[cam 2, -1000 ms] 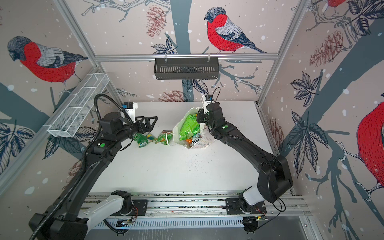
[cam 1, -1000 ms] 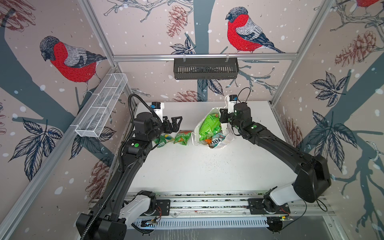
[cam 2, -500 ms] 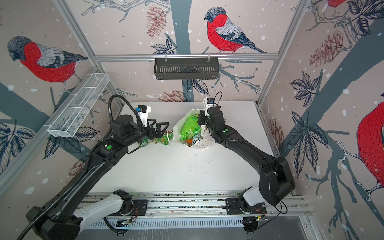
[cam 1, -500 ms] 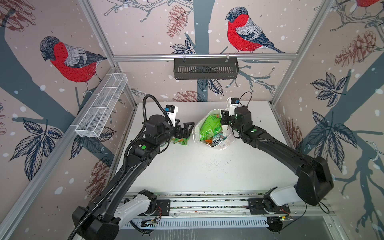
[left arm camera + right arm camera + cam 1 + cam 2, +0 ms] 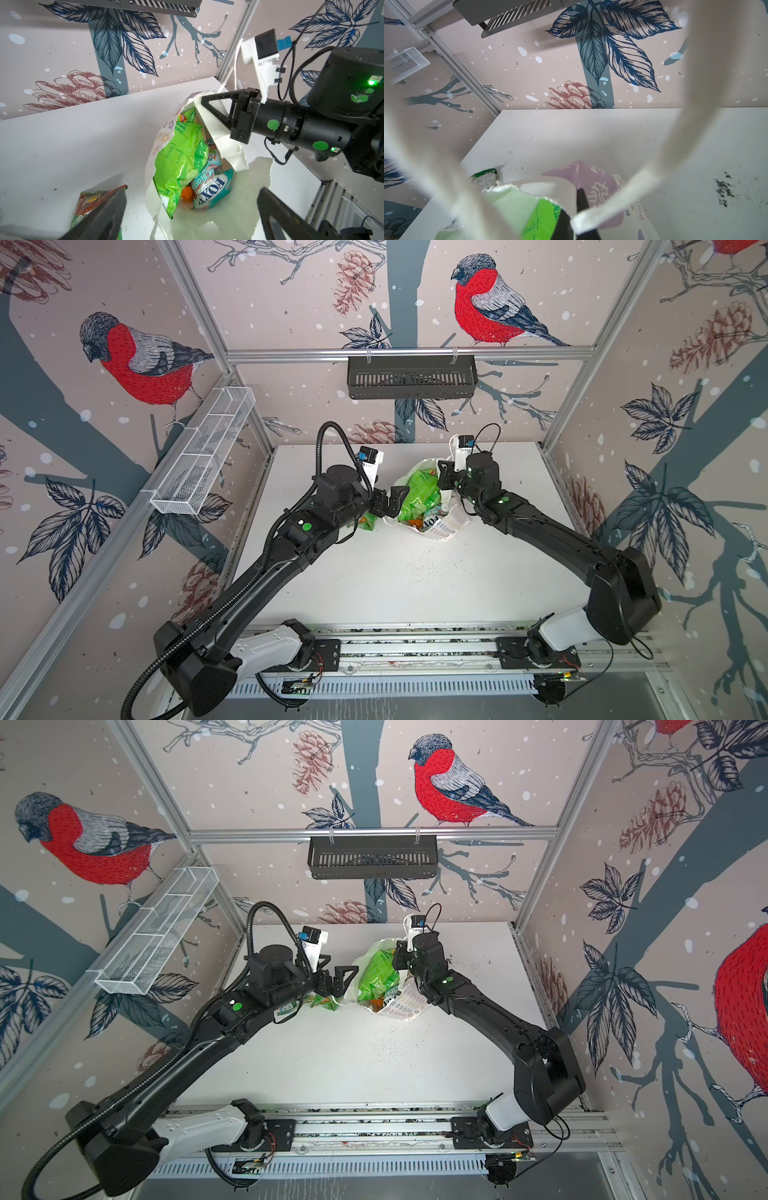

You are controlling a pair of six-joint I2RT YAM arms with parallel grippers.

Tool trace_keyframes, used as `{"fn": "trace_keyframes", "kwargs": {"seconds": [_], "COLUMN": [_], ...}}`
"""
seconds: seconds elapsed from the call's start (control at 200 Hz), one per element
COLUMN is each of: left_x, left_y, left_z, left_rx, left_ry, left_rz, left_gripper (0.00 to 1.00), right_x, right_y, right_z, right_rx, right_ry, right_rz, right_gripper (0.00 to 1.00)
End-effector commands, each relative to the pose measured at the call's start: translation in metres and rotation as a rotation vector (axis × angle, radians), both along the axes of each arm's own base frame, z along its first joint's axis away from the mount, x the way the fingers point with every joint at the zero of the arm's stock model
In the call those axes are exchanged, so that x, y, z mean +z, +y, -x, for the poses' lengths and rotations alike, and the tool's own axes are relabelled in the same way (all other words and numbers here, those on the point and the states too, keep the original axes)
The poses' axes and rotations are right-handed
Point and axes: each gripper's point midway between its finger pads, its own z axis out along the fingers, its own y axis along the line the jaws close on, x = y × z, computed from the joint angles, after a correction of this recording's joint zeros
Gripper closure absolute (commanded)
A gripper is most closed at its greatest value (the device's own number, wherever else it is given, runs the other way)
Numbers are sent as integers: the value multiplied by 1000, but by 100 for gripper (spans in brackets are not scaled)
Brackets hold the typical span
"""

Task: Take the snacks out of the paper bag
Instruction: 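Move the open left gripper over the bag opening beside the right gripper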

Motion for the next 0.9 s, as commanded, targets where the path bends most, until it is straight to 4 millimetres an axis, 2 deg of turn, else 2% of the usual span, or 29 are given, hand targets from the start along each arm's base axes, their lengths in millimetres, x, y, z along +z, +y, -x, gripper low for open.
{"fn": "trace_keyframes", "kwargs": {"seconds": [0.0,0.16,0.34,0.515,0.62,0.735,0.896], "left_x": [11,5,1,-15,-18,-12,14], "left_y": [-11,-31,-36,-44,-48,-50,-58], "left_z": [1,3,5,5,5,7,22], "left_rx": [32,25,11,-11,-23,-34,-95], "left_ry": [-50,-30,-26,10,14,7,-8], "left_rz": [36,37,63,47,34,43,109], "left_gripper": [3,4,5,7,10,12,13], "right_x": [6,10,11,22,30,34,37], "right_y": [5,8,6,8,7,8,9], "right_z": [2,5,2,6,8,10,11], "right_rx": [23,48,33,43,41,53,55], "right_ry": [-7,-17,-16,-33,-49,-52,-53], "right_rz": [-13,-29,-27,-63,-82,-93,-98], "right_gripper": [100,100,100,100,100,100,100]}}
